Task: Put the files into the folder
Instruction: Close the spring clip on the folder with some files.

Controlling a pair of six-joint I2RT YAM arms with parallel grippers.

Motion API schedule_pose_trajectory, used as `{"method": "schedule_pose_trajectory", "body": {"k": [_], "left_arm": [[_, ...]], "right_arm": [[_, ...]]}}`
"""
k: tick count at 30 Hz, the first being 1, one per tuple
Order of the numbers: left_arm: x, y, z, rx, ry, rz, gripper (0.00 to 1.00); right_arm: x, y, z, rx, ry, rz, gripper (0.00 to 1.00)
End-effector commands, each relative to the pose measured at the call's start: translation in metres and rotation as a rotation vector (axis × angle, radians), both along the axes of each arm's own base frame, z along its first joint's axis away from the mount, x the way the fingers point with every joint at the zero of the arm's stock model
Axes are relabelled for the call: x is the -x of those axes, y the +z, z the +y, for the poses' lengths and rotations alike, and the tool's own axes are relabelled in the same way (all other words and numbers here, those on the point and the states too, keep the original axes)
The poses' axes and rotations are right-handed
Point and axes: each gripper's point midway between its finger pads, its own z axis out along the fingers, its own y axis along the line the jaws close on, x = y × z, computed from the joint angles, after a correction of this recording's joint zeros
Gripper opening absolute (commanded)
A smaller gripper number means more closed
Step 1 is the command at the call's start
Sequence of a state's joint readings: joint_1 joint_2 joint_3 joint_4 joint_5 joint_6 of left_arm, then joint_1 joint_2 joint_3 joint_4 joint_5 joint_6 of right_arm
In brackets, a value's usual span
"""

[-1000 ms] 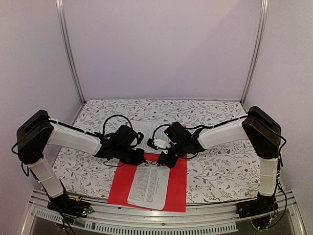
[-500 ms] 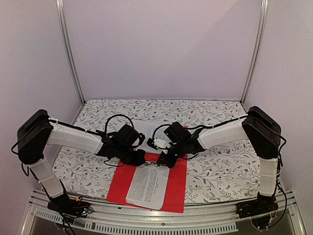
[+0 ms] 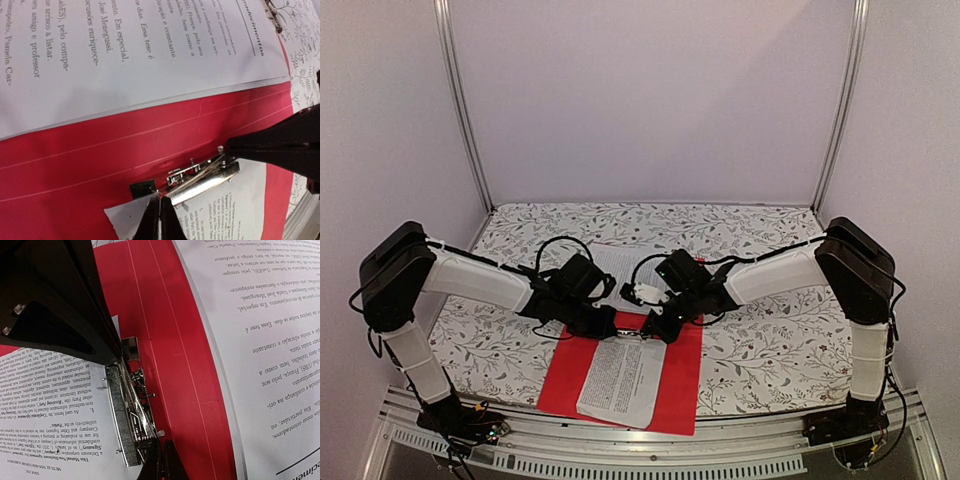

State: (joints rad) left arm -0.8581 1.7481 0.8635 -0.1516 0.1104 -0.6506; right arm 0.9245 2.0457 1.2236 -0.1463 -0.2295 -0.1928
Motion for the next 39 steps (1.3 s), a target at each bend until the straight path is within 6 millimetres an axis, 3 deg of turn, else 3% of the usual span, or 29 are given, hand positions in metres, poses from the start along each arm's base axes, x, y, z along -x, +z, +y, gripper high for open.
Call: {"method": "schedule_pose_trajectory", "body": {"k": [1,7,12,25,39], "left_arm": [[0.058,-0.06,0.064,-0.263,-0.035,0.258,0.0],[0.037,-0.053,0.064,-0.265,-0.02,0.21,0.0],[0.03,-0.061,0.067,-0.298,-0.027,0.222,0.0],[0.047,-0.088,0.082,-0.345,-0.027,0.285,0.0],[-0.006,-0.053,0.058,-0.269,-0.003,0.117,0.0]], "right_arm": [[0.03,-0.092,-0.085,0.374,-0.048,0.117,0.0],[0.039,-0.086,-0.078,0.338,0.025,0.14,0.0],[0.041,-0.086,-0.077,0.341,0.043,0.145,0.0],[0.042,-0.09,-0.08,0.355,0.042,0.149,0.0],[0.054,-0.087,-0.075,0.335,0.114,0.167,0.0]]}}
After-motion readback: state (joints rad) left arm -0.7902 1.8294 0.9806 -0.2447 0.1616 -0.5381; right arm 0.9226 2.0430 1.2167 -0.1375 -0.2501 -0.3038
